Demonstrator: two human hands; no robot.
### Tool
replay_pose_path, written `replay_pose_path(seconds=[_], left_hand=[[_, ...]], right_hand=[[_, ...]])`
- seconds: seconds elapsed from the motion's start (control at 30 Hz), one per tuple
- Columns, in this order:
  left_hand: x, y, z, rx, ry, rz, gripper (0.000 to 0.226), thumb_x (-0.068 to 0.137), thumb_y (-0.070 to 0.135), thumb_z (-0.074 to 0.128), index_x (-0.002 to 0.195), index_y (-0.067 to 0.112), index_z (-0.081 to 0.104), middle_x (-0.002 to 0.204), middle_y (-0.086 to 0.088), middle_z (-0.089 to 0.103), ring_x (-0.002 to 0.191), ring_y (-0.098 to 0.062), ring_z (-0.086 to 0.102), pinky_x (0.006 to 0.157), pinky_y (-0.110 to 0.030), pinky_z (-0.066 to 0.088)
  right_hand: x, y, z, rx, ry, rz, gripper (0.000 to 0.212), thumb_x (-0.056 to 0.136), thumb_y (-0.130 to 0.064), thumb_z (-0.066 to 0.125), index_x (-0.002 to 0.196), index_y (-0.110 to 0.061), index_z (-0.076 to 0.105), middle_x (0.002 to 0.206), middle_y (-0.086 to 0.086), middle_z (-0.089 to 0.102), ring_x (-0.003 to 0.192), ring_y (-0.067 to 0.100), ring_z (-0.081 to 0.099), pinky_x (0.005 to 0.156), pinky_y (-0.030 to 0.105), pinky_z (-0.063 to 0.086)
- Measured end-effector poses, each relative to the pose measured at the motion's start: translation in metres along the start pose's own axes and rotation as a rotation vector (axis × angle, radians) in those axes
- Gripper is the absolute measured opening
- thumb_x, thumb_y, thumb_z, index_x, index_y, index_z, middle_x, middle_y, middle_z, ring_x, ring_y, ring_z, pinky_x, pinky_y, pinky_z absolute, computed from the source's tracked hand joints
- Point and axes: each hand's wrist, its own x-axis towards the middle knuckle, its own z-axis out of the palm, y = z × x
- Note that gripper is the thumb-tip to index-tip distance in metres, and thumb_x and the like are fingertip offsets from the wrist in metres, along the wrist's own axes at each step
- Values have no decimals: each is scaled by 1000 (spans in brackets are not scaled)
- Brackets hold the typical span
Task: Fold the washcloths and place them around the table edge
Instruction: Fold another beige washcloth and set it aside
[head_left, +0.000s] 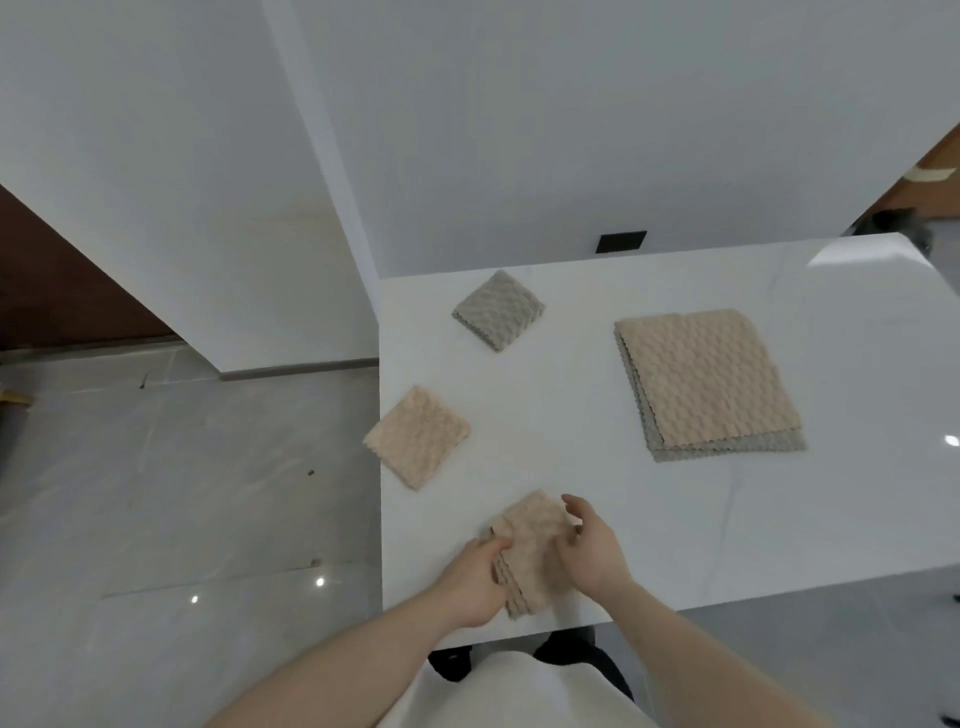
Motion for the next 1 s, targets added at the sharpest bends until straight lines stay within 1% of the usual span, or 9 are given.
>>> replay_pose_path(seconds=[0.13, 0.27, 0.33, 0.43, 0.57, 0.73, 0.87, 0.93, 1.0], left_hand=[[-7, -2, -7, 72, 5, 73, 67, 97, 25, 58, 157, 24, 29, 155, -1, 18, 140, -20, 39, 112, -13, 26], [-13, -3, -13, 280, 165, 176, 68, 91, 20, 55, 153, 34, 32, 159, 5, 5, 138, -21, 37, 105, -31, 45], [-15, -1, -14, 394, 146, 229, 68, 90, 17, 56, 153, 31, 33, 162, 5, 5, 144, -21, 28, 109, -34, 42], [-15, -3, -15, 509, 18, 223, 72, 92, 20, 56, 158, 26, 28, 168, 1, -2, 150, -26, 17, 120, -35, 27], [-10, -7, -14, 409, -43, 141, 76, 94, 25, 58, 160, 28, 22, 168, -4, -14, 153, -26, 14, 123, -26, 18], [4, 11, -10, 290, -124, 94, 74, 90, 36, 55, 158, 23, 29, 158, -6, 23, 147, -21, 27, 110, -10, 18], [17, 47, 1, 262, -201, 35, 86, 79, 39, 55, 158, 19, 28, 163, -12, 14, 149, -29, 25, 118, -25, 26], [25, 71, 9, 227, -271, 10, 73, 89, 25, 56, 157, 13, 32, 162, -15, 24, 144, -29, 36, 106, -21, 44], [31, 93, 14, 197, -318, 9, 58, 96, 10, 51, 153, 12, 40, 151, -11, 46, 133, -27, 51, 94, -17, 50]], right_hand=[[-20, 4, 28, -133, 17, -58, 62, 89, -19, 53, 150, -20, 39, 155, 2, 37, 142, 23, 37, 115, 34, 34], [-38, 12, 41, -453, 10, -173, 70, 85, -15, 50, 152, -26, 35, 164, 3, 18, 149, 25, 19, 119, 36, 28], [-45, 13, 42, -539, -21, -192, 69, 88, -16, 47, 153, -30, 30, 166, 0, 11, 152, 25, 11, 119, 38, 27], [-47, 17, 47, -563, -73, -116, 66, 90, -21, 47, 153, -31, 28, 166, -1, 4, 152, 28, 6, 118, 44, 28], [-48, 22, 48, -485, -76, 2, 65, 89, -20, 46, 151, -33, 28, 165, 10, -2, 149, 38, 12, 115, 47, 33], [-50, 41, 36, -381, -98, 61, 67, 89, -14, 45, 151, -33, 27, 161, 16, 5, 145, 42, 22, 114, 42, 32], [-52, 57, 19, -385, -76, 107, 74, 92, -15, 47, 158, -28, 17, 166, 12, -1, 152, 35, 11, 119, 37, 24], [-53, 63, 10, -403, -31, 134, 73, 91, -13, 47, 157, -22, 16, 166, 9, -5, 152, 34, 9, 118, 36, 26], [-52, 69, 3, -434, 14, 143, 72, 89, -13, 46, 155, -15, 17, 165, 11, -7, 152, 34, 7, 119, 35, 24]])
